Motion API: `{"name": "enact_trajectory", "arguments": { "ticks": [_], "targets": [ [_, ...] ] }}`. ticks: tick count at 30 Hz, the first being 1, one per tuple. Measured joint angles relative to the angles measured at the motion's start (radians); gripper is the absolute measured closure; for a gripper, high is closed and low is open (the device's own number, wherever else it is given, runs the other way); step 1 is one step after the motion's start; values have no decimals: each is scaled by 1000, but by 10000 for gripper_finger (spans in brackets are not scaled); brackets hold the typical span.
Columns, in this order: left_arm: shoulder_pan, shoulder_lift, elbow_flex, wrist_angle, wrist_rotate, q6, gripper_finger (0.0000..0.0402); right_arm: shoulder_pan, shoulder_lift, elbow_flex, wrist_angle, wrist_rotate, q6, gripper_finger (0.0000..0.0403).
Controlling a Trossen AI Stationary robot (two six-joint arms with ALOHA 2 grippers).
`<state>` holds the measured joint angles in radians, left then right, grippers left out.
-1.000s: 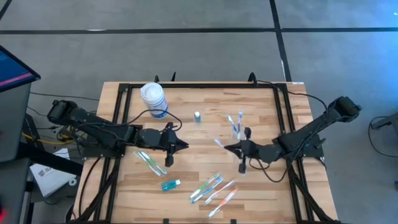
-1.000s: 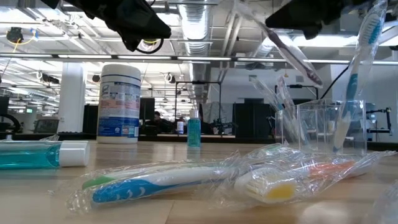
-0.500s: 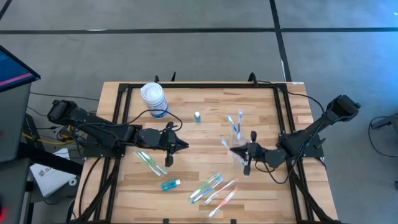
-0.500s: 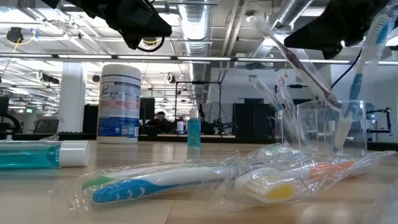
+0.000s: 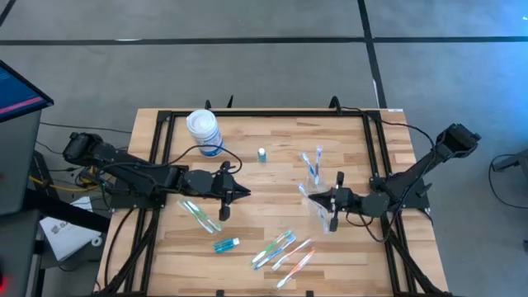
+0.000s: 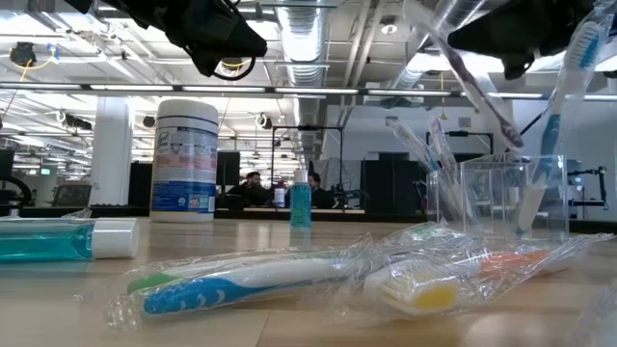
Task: Pick & Place toothbrushing station
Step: Put the purple toothbrush into the transparent organizer
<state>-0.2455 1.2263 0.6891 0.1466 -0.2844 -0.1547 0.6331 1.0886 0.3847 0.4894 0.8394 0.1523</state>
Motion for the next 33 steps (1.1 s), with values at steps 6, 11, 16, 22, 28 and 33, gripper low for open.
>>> {"name": "enact_trajectory", "arguments": {
  "ticks": [6,11,16,22,28,33],
  "targets": [
    [0,0,0,0,0,0,373,20,-59,0,-60,24,-21,403],
    [0,0,0,0,0,0,373,29,-70,0,-84,26,-21,403],
    [0,0,0,1,0,0,373,28,-69,0,-97,26,-12,403],
    [0,0,-7,8,0,0,373,34,-69,0,-112,27,-19,403],
    [0,1,-44,40,0,-5,372,65,-69,0,-113,39,-19,403],
    [0,1,-62,68,0,-6,372,130,-92,-70,-59,144,6,403]
  ]
}}
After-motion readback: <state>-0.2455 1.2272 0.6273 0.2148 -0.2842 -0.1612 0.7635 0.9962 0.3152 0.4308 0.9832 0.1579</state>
